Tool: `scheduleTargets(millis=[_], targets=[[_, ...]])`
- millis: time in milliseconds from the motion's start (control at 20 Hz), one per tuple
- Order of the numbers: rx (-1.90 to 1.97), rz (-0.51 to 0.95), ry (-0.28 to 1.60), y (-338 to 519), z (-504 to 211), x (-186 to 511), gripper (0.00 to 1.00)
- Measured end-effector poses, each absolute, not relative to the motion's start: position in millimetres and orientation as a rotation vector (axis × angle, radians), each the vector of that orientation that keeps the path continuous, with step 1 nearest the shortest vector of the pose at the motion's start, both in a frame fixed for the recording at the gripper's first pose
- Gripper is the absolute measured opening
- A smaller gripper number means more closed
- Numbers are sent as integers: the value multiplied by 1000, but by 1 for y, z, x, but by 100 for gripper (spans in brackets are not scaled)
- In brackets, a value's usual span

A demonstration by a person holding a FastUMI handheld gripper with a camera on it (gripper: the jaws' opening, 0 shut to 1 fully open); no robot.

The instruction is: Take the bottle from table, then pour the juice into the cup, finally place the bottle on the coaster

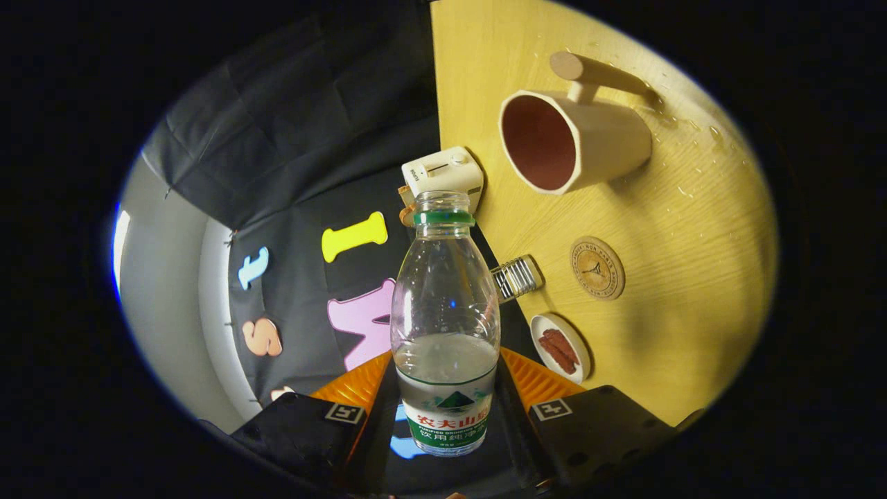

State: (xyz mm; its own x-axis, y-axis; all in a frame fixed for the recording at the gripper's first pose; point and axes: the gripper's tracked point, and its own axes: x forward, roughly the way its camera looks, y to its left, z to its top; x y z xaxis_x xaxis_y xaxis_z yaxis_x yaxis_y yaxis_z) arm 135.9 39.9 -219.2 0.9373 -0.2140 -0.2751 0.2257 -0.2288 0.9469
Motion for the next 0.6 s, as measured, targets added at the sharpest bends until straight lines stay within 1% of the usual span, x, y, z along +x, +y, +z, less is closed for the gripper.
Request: scheduleTargets(millis=[300, 600], targets=[[1196, -374, 113, 43, -229, 142, 72], [665, -323, 187, 44, -218, 166, 72]])
